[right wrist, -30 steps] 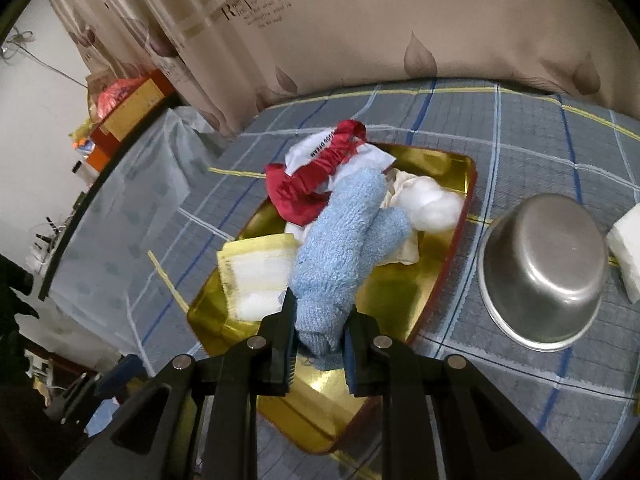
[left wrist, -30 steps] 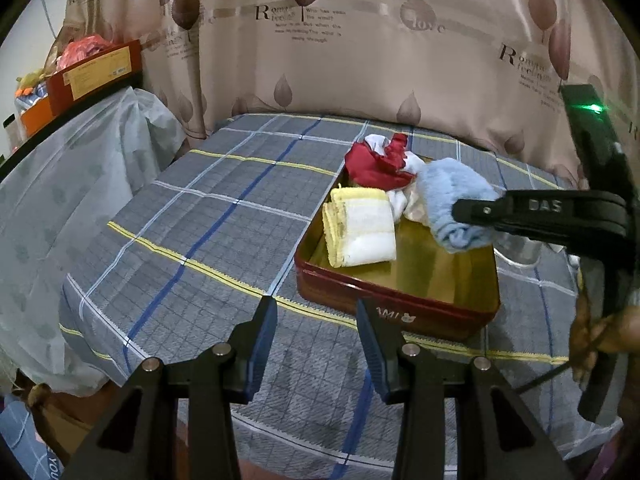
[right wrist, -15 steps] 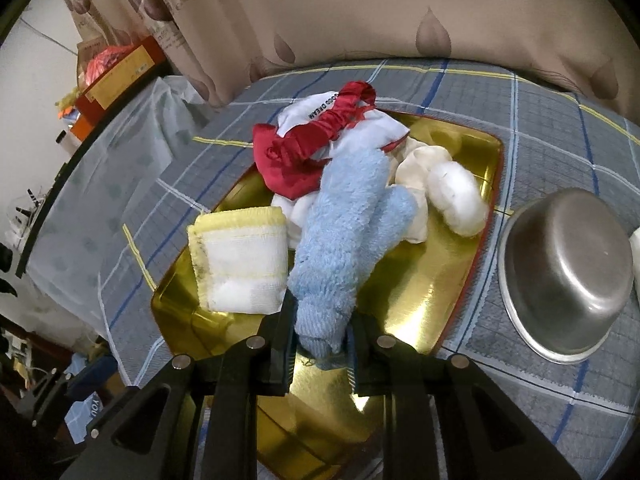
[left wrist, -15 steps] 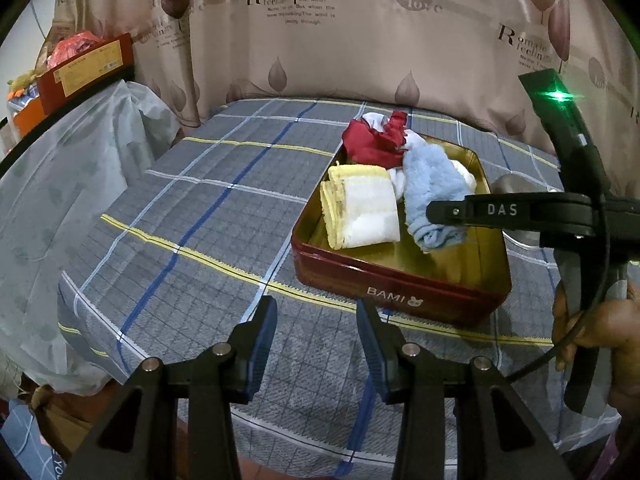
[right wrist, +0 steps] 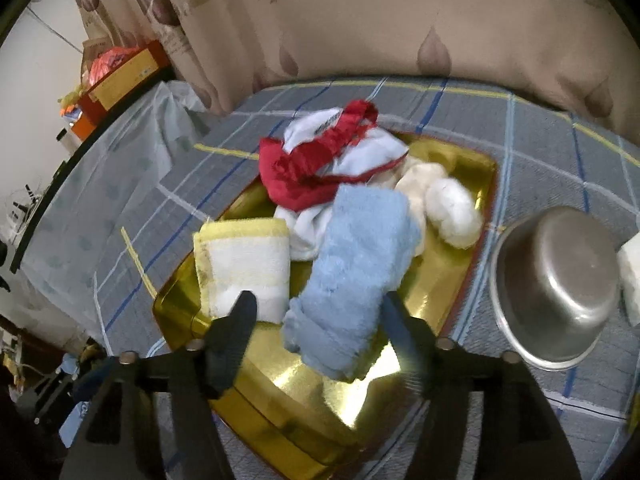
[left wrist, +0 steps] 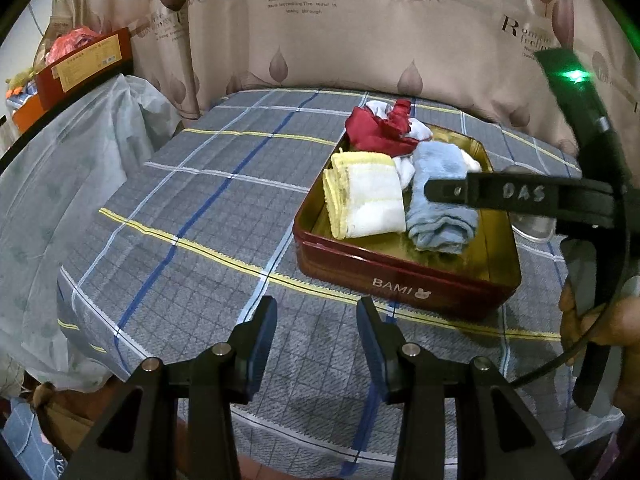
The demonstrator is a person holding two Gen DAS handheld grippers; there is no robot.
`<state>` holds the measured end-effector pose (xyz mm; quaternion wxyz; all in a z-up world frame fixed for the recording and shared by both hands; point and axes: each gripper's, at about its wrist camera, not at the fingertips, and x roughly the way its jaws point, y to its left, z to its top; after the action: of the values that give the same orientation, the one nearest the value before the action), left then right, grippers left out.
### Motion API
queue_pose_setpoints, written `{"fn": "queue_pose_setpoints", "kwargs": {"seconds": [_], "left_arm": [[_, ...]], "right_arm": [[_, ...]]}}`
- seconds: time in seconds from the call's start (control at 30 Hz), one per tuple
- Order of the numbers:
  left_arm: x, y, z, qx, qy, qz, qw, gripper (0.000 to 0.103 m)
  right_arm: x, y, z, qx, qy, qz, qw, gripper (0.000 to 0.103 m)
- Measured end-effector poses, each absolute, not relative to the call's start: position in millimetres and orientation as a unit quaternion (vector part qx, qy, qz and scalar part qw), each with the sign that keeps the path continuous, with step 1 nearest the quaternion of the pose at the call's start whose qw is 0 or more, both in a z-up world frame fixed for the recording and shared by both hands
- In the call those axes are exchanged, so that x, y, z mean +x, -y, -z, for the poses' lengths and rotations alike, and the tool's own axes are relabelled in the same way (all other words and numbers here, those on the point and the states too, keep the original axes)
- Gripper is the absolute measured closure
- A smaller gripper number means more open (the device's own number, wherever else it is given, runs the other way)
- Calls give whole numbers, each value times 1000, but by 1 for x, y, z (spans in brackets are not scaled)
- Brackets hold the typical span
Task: Organize soft objects
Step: 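Reach the left gripper to the white foam block and grasp it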
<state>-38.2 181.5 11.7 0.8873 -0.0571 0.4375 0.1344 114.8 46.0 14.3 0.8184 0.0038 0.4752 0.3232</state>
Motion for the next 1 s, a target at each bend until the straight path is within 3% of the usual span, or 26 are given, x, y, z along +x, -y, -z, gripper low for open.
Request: {"fn": "queue_pose_setpoints", "kwargs": {"seconds": [0.37,0.53,1.0], "left_arm": [[-38,-182,-5,-54,-444,-137,884,61],[-38,-181,-5,-53,-445,-140,883,61],[-38,-144,-10,18,-440,-124,889,61]], "right_arm": [[83,31,-40,69,-408,-282,866,38],[51,108,-42,67,-374,-211,901,26],[66,335,16,-16,-423,92,901,18]]}}
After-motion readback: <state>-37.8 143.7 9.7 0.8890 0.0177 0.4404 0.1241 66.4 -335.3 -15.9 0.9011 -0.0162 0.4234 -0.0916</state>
